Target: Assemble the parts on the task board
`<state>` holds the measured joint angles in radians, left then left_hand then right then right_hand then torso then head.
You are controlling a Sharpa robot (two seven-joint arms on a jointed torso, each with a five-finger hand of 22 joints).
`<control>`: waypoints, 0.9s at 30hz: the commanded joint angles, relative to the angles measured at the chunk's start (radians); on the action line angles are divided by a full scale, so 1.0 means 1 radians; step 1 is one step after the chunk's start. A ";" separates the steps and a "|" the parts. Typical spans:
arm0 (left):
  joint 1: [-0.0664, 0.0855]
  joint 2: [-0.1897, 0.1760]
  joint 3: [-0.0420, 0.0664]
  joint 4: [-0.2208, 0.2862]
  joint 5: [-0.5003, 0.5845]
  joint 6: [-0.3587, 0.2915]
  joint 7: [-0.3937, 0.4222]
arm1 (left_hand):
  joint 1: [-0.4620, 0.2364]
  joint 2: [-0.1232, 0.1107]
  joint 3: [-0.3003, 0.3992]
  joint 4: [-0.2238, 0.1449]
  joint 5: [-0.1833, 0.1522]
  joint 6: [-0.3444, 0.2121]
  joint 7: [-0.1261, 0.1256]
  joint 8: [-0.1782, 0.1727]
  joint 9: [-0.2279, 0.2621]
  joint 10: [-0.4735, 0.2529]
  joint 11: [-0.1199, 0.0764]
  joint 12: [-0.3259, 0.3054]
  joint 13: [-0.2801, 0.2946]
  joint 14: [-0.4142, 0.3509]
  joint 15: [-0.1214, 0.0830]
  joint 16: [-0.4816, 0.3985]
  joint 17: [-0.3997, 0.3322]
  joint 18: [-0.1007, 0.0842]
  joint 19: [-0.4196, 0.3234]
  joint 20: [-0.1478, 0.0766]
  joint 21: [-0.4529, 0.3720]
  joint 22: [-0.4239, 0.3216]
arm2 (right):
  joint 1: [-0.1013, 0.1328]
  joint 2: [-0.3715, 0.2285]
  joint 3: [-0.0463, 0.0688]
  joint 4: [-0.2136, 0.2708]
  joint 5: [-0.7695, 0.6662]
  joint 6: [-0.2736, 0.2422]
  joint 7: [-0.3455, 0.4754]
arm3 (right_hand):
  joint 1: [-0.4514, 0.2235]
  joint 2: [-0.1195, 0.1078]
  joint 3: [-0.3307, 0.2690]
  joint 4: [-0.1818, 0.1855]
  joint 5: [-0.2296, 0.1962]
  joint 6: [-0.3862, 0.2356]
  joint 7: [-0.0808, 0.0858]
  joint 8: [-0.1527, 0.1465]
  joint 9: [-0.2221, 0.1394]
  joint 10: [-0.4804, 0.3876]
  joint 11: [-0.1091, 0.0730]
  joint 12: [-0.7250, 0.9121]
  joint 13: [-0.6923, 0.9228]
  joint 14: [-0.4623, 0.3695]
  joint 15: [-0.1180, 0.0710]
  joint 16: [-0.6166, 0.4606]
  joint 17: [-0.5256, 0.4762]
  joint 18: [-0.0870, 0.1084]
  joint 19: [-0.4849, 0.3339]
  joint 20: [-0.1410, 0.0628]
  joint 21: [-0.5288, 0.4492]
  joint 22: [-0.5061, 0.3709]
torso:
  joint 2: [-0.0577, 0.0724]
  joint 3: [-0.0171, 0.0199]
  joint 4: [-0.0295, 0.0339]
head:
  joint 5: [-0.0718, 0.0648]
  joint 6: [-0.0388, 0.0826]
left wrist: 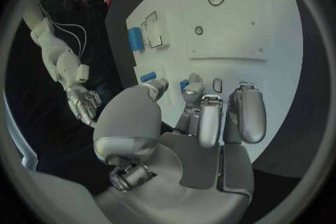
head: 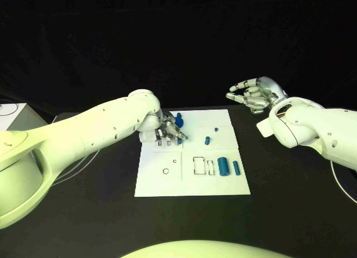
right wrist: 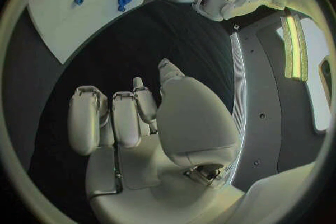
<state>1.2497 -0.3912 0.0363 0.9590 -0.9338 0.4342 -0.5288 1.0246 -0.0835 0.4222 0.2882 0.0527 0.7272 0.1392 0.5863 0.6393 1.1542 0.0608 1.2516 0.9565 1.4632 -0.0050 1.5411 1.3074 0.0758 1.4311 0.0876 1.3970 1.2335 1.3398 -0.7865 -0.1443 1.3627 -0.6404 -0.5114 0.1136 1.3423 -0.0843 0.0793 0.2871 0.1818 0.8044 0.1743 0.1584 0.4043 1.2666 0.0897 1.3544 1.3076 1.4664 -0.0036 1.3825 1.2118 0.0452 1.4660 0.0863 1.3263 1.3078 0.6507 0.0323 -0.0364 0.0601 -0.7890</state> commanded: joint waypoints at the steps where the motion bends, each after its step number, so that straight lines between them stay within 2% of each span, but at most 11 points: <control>1: -0.001 0.005 0.000 -0.007 0.005 0.015 0.010 | 0.006 0.003 0.008 0.001 -0.003 -0.003 -0.001 0.008 0.002 -0.007 0.000 -0.004 0.000 0.091 -0.003 -0.003 0.233 -0.006 -0.007 -0.002 -0.003 0.000 | 0.000 0.000 0.001 0.002 0.000 -0.001 0.009 | -0.010 0.002 -0.004 0.001 -0.001 -0.005 0.003 0.003 0.001 0.000 0.000 0.001 0.002 0.023 0.004 0.006 0.001 0.011 0.052 0.009 0.005 0.004 | 0.001 0.0001 -0.0024 | 0.000 -0.001; 2: -0.002 0.005 0.000 -0.010 0.005 0.015 0.010 | 0.008 0.006 0.010 0.001 -0.003 -0.003 -0.001 0.009 0.003 -0.007 0.000 -0.004 0.000 0.091 -0.003 -0.004 0.232 -0.006 -0.007 -0.002 -0.003 0.000 | 0.000 0.000 0.001 0.002 0.000 0.000 0.009 | -0.010 0.003 -0.004 0.001 -0.001 -0.004 0.003 0.005 0.002 0.001 0.000 0.002 0.003 0.023 0.004 0.007 0.003 0.010 0.053 0.009 0.007 0.005 | 0.003 -0.0005 -0.0042 | 0.001 0.000; 5: -0.002 0.006 0.000 -0.015 0.005 0.015 0.010 | 0.014 0.013 0.018 0.000 -0.003 -0.004 -0.001 0.012 0.005 -0.007 -0.001 -0.003 0.001 0.091 -0.004 -0.004 0.232 -0.006 -0.006 -0.003 -0.002 0.001 | 0.000 0.000 0.001 0.003 0.000 0.002 0.007 | -0.010 0.003 -0.004 0.001 -0.001 -0.004 0.003 0.005 0.002 0.001 0.000 0.002 0.003 0.023 0.004 0.007 0.003 0.010 0.053 0.009 0.007 0.005 | 0.004 -0.0002 -0.0045 | 0.002 -0.001; 8: -0.003 0.005 0.000 -0.019 0.005 0.017 0.010 | 0.056 0.032 0.064 -0.012 -0.003 -0.009 -0.002 0.017 0.010 -0.008 -0.002 -0.002 0.002 0.091 -0.005 -0.004 0.232 -0.006 -0.006 -0.004 -0.003 0.001 | 0.000 -0.001 0.001 0.004 0.000 0.004 0.006 | -0.010 0.003 -0.004 0.001 -0.001 -0.004 0.003 0.005 0.002 0.001 0.000 0.002 0.003 0.023 0.004 0.007 0.003 0.010 0.053 0.009 0.007 0.005 | 0.004 -0.0004 -0.0040 | 0.001 -0.004; 15: -0.004 0.003 0.000 -0.020 0.005 0.022 0.010 | 0.068 0.026 0.085 -0.015 -0.003 -0.010 -0.002 0.021 0.014 -0.008 -0.002 -0.001 0.002 0.091 -0.005 -0.003 0.233 -0.007 -0.005 -0.004 -0.003 0.002 | 0.000 -0.001 0.001 0.004 0.000 0.006 0.004 | -0.010 0.003 -0.004 0.001 -0.001 -0.003 0.003 0.005 0.002 0.001 0.000 0.002 0.003 0.024 0.004 0.006 0.003 0.010 0.053 0.009 0.007 0.005 | 0.003 0.0008 -0.0031 | 0.000 -0.008; 23: -0.004 0.005 0.000 -0.021 0.007 0.020 0.010 | 0.065 0.020 0.087 -0.011 -0.003 -0.010 -0.001 0.022 0.015 -0.008 -0.002 -0.001 0.002 0.091 -0.005 -0.003 0.232 -0.007 -0.005 -0.004 -0.002 0.003 | 0.000 0.000 0.001 0.005 0.000 0.008 0.003 | -0.010 0.003 -0.004 0.001 -0.001 -0.003 0.003 0.006 0.002 0.003 0.000 0.003 0.005 0.024 0.004 0.007 0.003 0.010 0.053 0.009 0.007 0.005 | 0.003 0.0003 -0.0043 | -0.001 -0.012; 27: -0.004 0.005 0.000 -0.021 0.010 0.016 0.011 | 0.062 0.017 0.088 -0.008 -0.003 -0.010 0.000 0.023 0.015 -0.007 -0.001 0.000 0.003 0.091 -0.005 -0.004 0.232 -0.006 -0.005 -0.004 -0.003 0.001 | 0.000 0.000 0.001 0.005 0.000 0.009 0.002 | -0.011 0.004 -0.004 0.001 -0.001 -0.002 0.003 0.007 0.002 0.005 0.000 0.005 0.006 0.024 0.004 0.007 0.003 0.010 0.053 0.009 0.007 0.006 | 0.002 0.0009 -0.0026 | 0.000 -0.015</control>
<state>1.2463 -0.3882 0.0363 0.9384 -0.9319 0.4361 -0.5289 1.0839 -0.0560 0.5080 0.2800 0.0527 0.7238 0.1358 0.6042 0.6538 1.1542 0.0609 1.2516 0.9586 1.4632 -0.0050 1.5411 1.3073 0.0759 1.4311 0.0877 1.3970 1.2344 1.3400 -0.7870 -0.1442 1.3667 -0.6404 -0.5090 0.1123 1.3381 -0.0801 0.0793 0.2871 0.1818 0.8047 0.1740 0.1622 0.4051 1.2666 0.0897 1.3544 1.3081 1.4664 -0.0036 1.3825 1.2141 0.0453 1.4660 0.0863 1.3301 1.3073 0.6535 0.0328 -0.0400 0.0594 -0.8029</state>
